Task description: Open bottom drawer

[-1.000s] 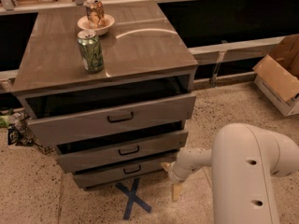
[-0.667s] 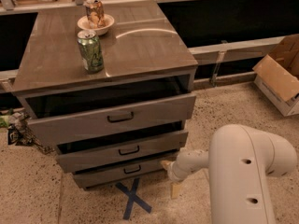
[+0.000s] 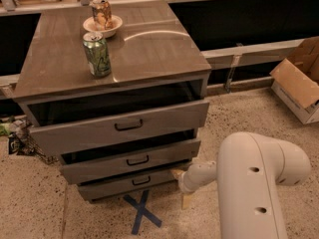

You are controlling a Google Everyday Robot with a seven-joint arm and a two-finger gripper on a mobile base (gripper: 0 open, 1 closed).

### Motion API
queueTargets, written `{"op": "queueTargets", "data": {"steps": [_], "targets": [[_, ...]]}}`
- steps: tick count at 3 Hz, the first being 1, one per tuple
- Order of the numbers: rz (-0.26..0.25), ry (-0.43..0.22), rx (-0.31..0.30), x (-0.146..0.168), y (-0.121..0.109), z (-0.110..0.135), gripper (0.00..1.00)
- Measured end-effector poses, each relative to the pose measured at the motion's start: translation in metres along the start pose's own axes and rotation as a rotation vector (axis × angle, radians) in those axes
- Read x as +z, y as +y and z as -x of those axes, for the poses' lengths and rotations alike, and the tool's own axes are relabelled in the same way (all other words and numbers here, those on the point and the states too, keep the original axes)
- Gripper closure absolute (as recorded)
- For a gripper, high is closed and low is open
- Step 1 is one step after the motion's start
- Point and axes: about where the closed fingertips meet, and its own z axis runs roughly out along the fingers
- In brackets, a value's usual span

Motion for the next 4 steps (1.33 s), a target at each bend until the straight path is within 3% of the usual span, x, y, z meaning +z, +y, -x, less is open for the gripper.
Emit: {"op": "queueTargets", "data": {"steps": [2, 4], "targets": [[-0.072, 0.019, -0.008, 0.015, -0.017, -0.02, 0.0], [-0.098, 0.019, -0.021, 0.034, -0.032, -0.034, 0.0]]}}
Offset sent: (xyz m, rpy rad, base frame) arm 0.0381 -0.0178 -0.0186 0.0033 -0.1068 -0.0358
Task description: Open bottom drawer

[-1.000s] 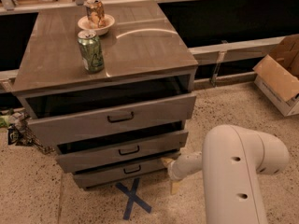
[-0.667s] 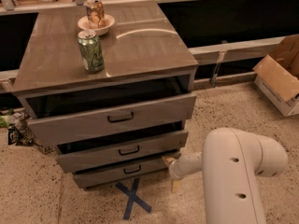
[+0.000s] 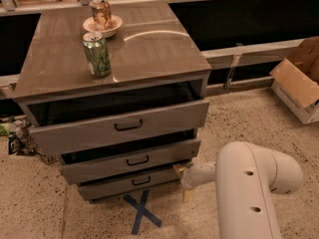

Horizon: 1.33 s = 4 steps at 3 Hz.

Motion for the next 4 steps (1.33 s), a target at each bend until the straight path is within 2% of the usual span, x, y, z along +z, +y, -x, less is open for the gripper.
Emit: {"op": "queueTargets", "data": {"steps": [2, 4], "targets": [[-0.022, 0.003, -0.007, 0.014, -0.017, -0.007, 0.0], [-0.015, 0.027, -0.004, 0.029, -0.036, -0.016, 0.0]]}}
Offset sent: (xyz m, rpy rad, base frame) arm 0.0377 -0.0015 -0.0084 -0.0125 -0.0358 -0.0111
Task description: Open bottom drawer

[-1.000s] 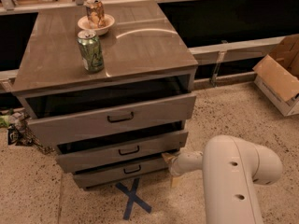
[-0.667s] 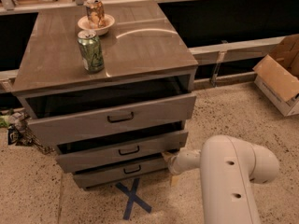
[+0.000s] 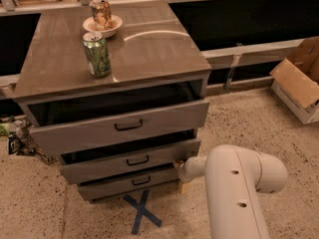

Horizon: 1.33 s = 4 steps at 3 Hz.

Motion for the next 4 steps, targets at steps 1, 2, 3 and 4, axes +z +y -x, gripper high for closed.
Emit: {"op": "queueTargets", "data": {"steps": [1, 2, 3, 4], "targets": [[0.005, 0.0, 0.002, 0.0082, -0.0053, -0.002, 0.15], [0.019, -0.002, -0.003, 0.0139, -0.0056, -0.0019, 0.38], [0.036, 0.002, -0.008, 0.0087, -0.0055, 0.0004, 0.62], [0.039, 0.005, -0.012, 0.0047, -0.0071, 0.0016, 0.86]]}}
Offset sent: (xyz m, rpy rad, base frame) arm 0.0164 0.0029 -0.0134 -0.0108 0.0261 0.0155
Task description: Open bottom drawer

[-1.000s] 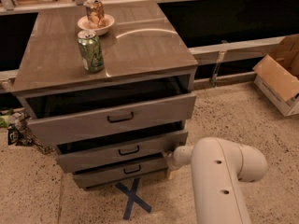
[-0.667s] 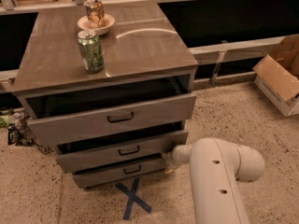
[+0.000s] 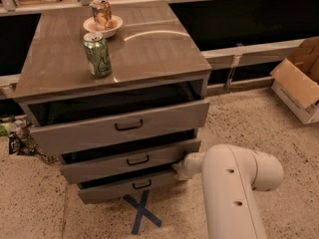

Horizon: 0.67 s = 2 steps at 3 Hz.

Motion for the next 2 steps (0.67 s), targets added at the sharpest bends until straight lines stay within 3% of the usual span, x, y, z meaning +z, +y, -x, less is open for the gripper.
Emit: {"op": "queueTargets", "data": {"steps": [1, 2], "targets": [[0.0, 0.0, 0.0, -0.003, -0.001, 0.001, 0.83], [0.036, -0.003, 0.038, -0.019, -0.003, 0.007, 0.59]]}}
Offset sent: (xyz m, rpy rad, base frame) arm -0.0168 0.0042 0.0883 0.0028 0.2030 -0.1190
